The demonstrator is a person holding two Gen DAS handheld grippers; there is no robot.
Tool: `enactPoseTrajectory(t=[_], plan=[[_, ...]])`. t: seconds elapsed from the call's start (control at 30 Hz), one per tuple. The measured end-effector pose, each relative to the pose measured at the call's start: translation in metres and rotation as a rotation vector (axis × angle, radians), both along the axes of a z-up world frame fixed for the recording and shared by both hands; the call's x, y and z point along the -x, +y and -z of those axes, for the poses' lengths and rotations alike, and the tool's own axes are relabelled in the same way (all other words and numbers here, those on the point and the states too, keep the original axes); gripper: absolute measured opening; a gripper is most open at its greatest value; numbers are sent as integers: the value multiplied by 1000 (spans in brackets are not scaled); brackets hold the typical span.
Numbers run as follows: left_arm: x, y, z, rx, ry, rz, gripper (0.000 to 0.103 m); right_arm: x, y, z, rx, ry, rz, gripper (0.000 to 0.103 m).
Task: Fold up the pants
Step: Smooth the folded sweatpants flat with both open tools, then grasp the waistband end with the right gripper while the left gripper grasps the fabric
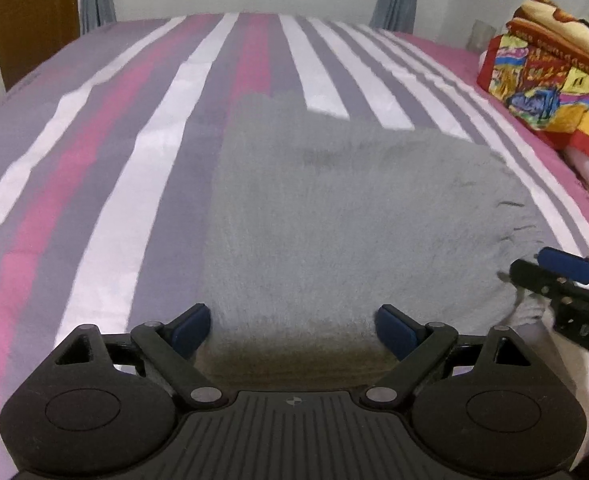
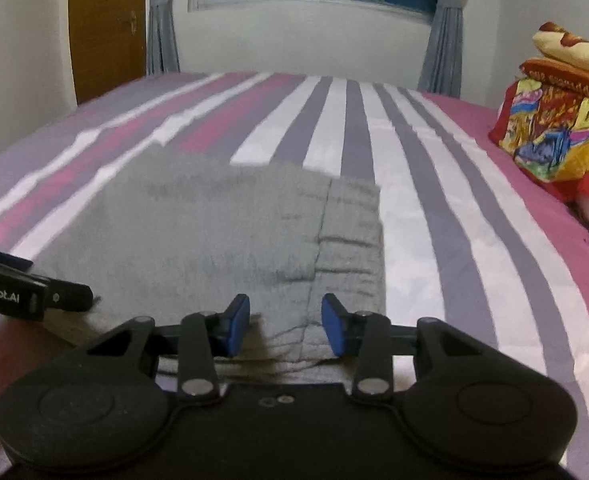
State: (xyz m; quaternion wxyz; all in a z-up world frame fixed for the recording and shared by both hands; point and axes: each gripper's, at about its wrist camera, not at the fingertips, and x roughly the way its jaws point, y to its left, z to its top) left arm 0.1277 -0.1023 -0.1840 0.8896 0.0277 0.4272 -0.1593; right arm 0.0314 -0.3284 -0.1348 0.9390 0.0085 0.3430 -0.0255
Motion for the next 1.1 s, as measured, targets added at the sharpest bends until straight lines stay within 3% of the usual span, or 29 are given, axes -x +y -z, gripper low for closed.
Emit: enactPoseTrajectory(t=[0.13,0.27,0.53,0.77,0.83,0.87,0.97,1.1], plan=[[-12,3,-3,-7,14,-2,90,1,-13,-6,-24,-23,39,51],[-15,-3,13,-12,52,12,90,-5,-15,12,-4,48,23,51],[-30,7,3,2,33,-16,90,-5,-36,0,-113,23,50,56],[-42,9,23,60,109,-36,90,-7,-35,14,-135,65,47,58],[-44,11,25,75,118,-32,90,-5,-38,11,-151,53,55,67],[-45,12,26,79,122,-26,90,-5,-41,10,-164,46,61,74],[-49,14,27,91,138,-11,90,-8,-51,14,-212,73,69,75],[-56,15,31,124,158,2,90,-14,-69,25,-350,117,90,79]])
